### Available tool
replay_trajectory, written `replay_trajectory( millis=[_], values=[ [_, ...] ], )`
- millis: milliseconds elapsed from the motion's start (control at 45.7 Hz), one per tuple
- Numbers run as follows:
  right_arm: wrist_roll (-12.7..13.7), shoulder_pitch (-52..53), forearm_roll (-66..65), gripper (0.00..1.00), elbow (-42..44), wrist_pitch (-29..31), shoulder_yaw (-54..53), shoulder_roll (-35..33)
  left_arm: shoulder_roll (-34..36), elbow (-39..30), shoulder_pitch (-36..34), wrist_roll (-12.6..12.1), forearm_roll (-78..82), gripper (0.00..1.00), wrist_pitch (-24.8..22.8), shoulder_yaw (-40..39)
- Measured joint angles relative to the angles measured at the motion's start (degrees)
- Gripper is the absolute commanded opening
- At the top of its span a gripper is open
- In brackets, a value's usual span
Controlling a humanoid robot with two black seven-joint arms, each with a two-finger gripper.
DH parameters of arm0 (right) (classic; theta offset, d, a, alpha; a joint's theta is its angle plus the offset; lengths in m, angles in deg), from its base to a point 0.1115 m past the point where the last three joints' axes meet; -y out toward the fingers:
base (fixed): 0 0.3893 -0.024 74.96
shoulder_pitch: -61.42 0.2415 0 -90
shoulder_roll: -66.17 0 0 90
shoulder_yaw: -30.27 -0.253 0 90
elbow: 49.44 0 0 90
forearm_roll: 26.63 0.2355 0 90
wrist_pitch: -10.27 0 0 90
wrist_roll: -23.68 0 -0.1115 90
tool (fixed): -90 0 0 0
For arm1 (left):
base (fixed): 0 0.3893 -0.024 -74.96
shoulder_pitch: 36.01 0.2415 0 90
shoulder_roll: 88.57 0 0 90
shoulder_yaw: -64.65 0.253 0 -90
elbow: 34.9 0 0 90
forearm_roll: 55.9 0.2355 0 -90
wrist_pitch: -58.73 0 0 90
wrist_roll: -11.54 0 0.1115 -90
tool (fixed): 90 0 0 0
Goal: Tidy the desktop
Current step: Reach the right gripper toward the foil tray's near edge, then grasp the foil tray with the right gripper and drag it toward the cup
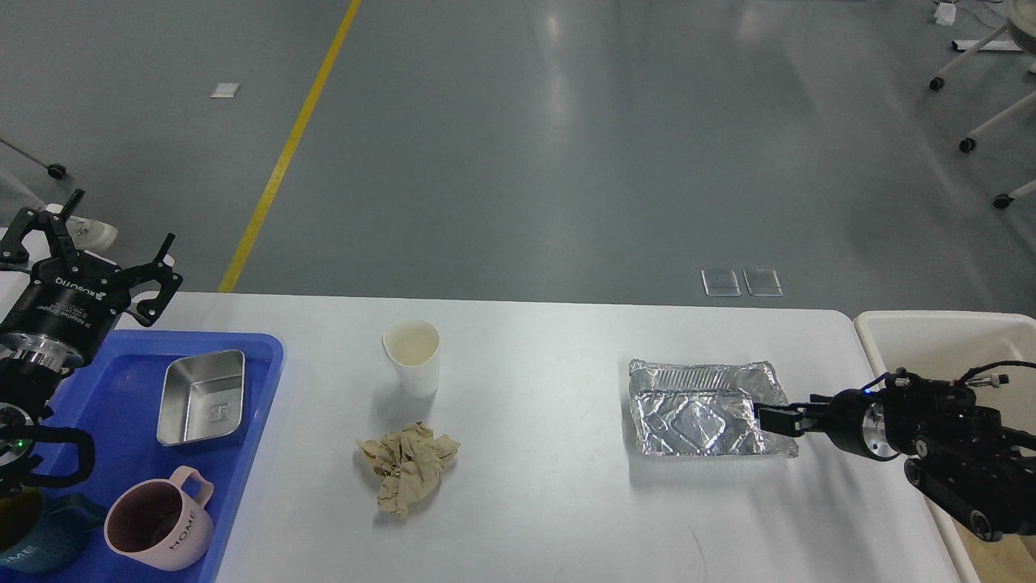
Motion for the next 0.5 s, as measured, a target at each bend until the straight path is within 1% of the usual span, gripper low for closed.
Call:
replay_trajectory(
  millis=[175,307,394,438,504],
  values=[
    [0.0,0.0,0.1,0.50,1.3,-0.1,0.1,1.6,0.0,0.0,0.0,0.0,0.0,0.96,0.1,-0.1],
    [-0.2,0.0,0.2,0.34,3.0,-0.3,0.1,2.6,0.0,0.0,0.0,0.1,0.0,0.96,0.1,-0.1],
    [-0.8,0.0,0.2,0.28,4.0,-0.4,0.2,3.2,0.0,0.0,0.0,0.1,0.0,0.96,0.1,-0.1],
    [-1.1,0.0,0.2,0.22,4.4,-0.5,0.2,3.4,0.0,0.0,0.0,0.1,0.0,0.96,0.1,-0.2],
    [-1.3,0.0,0.2,0.10,4.7,-0.7,0.2,3.5,0.0,0.0,0.0,0.1,0.0,0.96,0.1,-0.2]
  ],
)
